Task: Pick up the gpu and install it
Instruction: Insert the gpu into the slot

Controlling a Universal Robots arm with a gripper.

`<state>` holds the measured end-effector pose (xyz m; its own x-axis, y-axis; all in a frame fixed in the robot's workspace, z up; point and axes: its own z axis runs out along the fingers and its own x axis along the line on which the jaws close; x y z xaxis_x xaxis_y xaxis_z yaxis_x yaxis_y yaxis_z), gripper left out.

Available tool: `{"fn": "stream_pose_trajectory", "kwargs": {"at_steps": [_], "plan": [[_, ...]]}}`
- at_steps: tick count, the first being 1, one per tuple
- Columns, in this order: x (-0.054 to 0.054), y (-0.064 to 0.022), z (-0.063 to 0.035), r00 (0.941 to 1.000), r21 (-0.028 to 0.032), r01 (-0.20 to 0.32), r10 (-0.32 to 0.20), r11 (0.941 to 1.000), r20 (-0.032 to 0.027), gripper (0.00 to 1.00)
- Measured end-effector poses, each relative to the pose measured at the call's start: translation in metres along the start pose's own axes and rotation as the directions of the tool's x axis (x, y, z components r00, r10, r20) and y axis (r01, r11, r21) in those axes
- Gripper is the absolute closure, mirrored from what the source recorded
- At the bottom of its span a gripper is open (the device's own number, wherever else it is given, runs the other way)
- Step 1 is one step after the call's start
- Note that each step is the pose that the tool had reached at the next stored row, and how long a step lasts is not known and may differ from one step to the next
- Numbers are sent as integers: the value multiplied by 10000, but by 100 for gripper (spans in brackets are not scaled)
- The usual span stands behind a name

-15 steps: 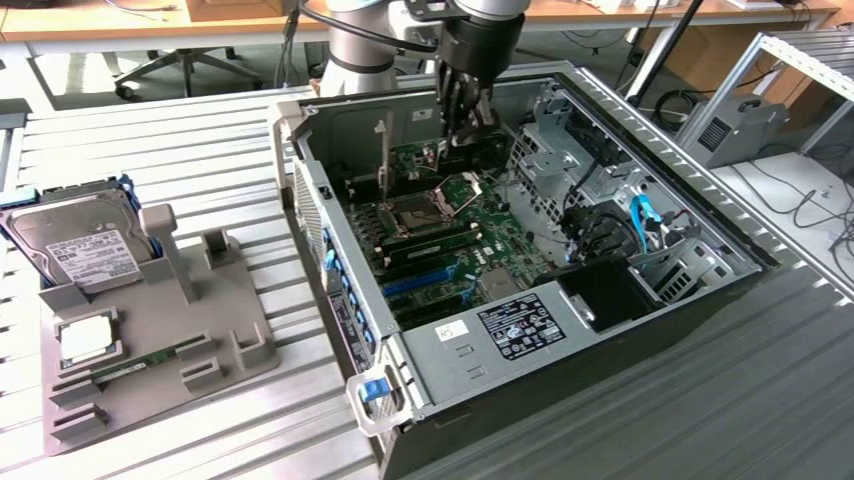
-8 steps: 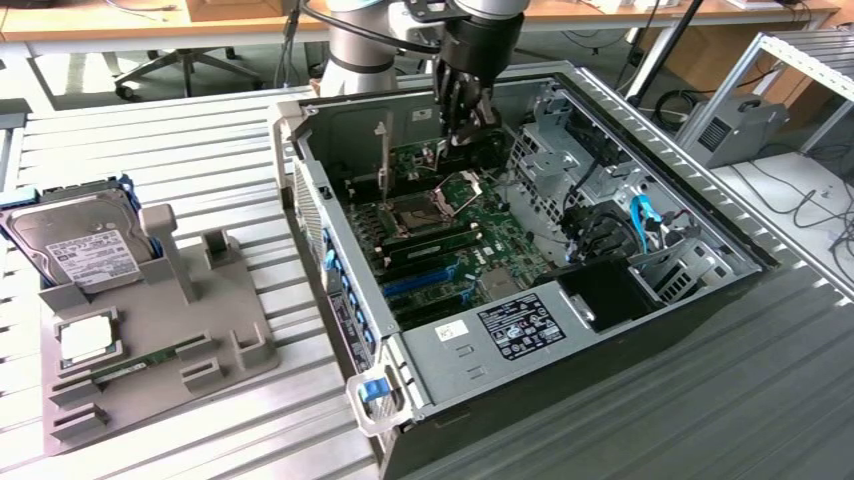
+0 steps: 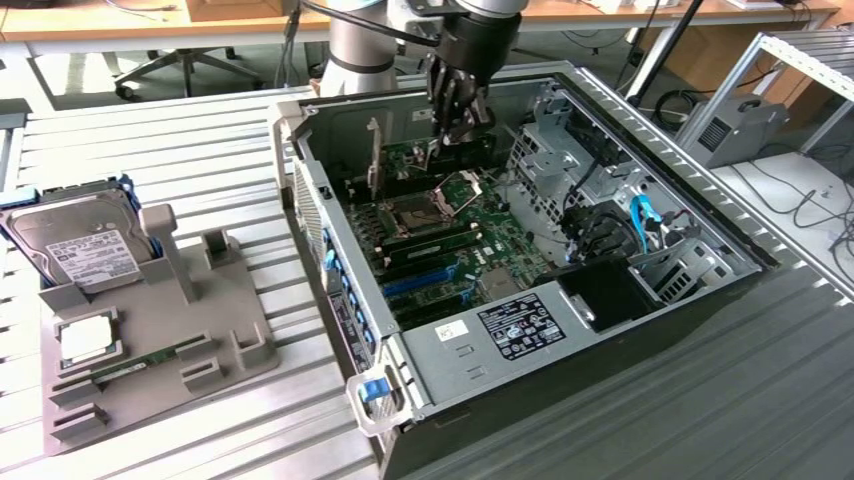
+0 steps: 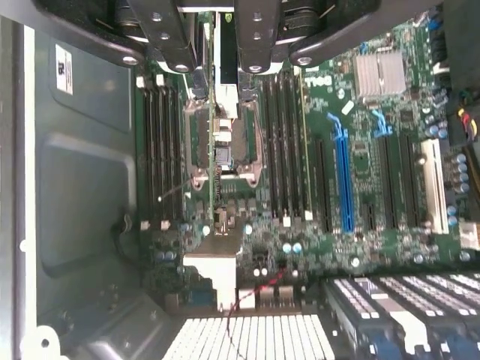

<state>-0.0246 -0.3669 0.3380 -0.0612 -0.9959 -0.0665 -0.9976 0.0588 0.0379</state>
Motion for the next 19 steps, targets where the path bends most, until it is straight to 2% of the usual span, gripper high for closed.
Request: {"fn": "stream_pose_trajectory", "kwargs": {"at_steps": [3,4,19], "plan": [[-5,0,1,10000,-297,-21,20,9996,-19,74],[-7,0,0,10000,-314,-22,22,9995,-21,74],[26,-1,-2,10000,-314,-22,21,9995,-20,74]]}}
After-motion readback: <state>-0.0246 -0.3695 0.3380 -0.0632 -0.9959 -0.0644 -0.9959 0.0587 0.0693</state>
